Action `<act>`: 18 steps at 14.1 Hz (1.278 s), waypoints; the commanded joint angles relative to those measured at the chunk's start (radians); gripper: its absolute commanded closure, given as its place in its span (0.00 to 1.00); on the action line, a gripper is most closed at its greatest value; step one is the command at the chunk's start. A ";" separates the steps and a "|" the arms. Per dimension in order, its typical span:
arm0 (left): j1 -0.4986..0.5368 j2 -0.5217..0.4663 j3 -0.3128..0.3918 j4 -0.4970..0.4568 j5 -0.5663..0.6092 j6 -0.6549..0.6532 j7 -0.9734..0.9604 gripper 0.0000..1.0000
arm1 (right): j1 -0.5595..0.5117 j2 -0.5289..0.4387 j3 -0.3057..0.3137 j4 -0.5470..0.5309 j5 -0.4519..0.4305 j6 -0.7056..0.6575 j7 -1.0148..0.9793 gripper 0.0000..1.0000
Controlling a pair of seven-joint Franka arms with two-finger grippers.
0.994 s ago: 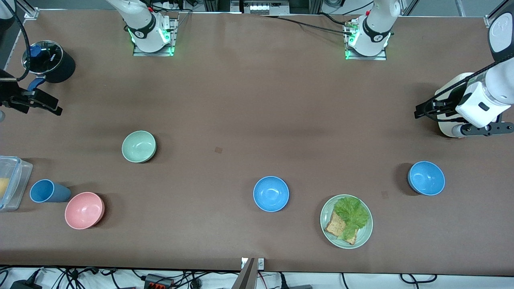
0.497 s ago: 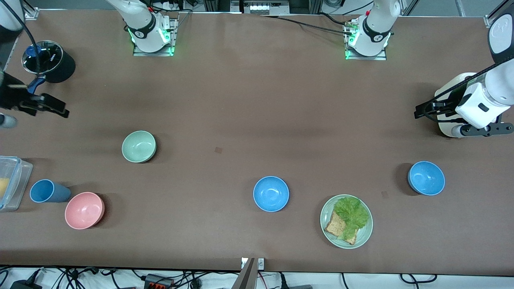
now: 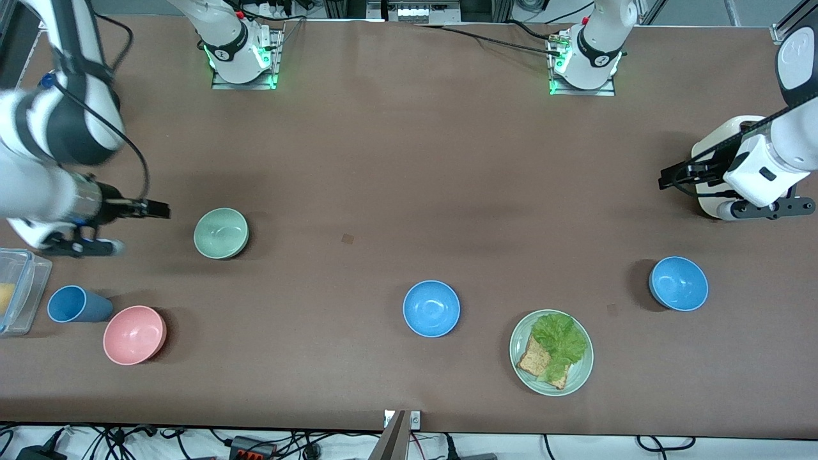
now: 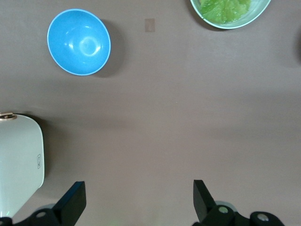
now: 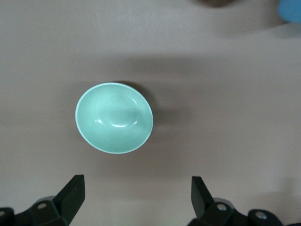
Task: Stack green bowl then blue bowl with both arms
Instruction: 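Grasp the green bowl with the right gripper while the left gripper grasps the blue bowl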
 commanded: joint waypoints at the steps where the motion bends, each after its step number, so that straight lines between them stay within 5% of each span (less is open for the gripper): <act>1: 0.033 0.040 0.002 0.032 -0.017 -0.017 0.021 0.00 | -0.002 0.067 0.000 -0.010 -0.014 0.035 -0.013 0.00; 8: 0.108 0.368 0.016 0.259 0.000 0.014 0.052 0.00 | -0.012 0.193 -0.006 -0.143 -0.013 0.297 -0.011 0.00; 9: 0.111 0.407 0.016 0.271 0.038 0.064 0.058 0.00 | -0.013 0.205 -0.006 -0.142 -0.011 0.302 -0.011 0.14; 12: 0.134 0.482 0.016 0.270 0.129 0.215 0.180 0.00 | -0.010 0.214 -0.004 -0.143 -0.008 0.303 -0.008 0.78; 13: 0.143 0.511 0.016 0.271 0.143 0.239 0.235 0.00 | -0.010 0.214 -0.004 -0.143 -0.005 0.302 -0.008 0.90; 14: 0.148 0.543 0.017 0.273 0.149 0.255 0.266 0.00 | -0.010 0.216 -0.003 -0.143 0.001 0.302 -0.008 1.00; 18: 0.198 0.619 0.022 0.274 0.149 0.394 0.389 0.00 | -0.002 0.210 0.014 -0.131 0.003 0.300 -0.016 1.00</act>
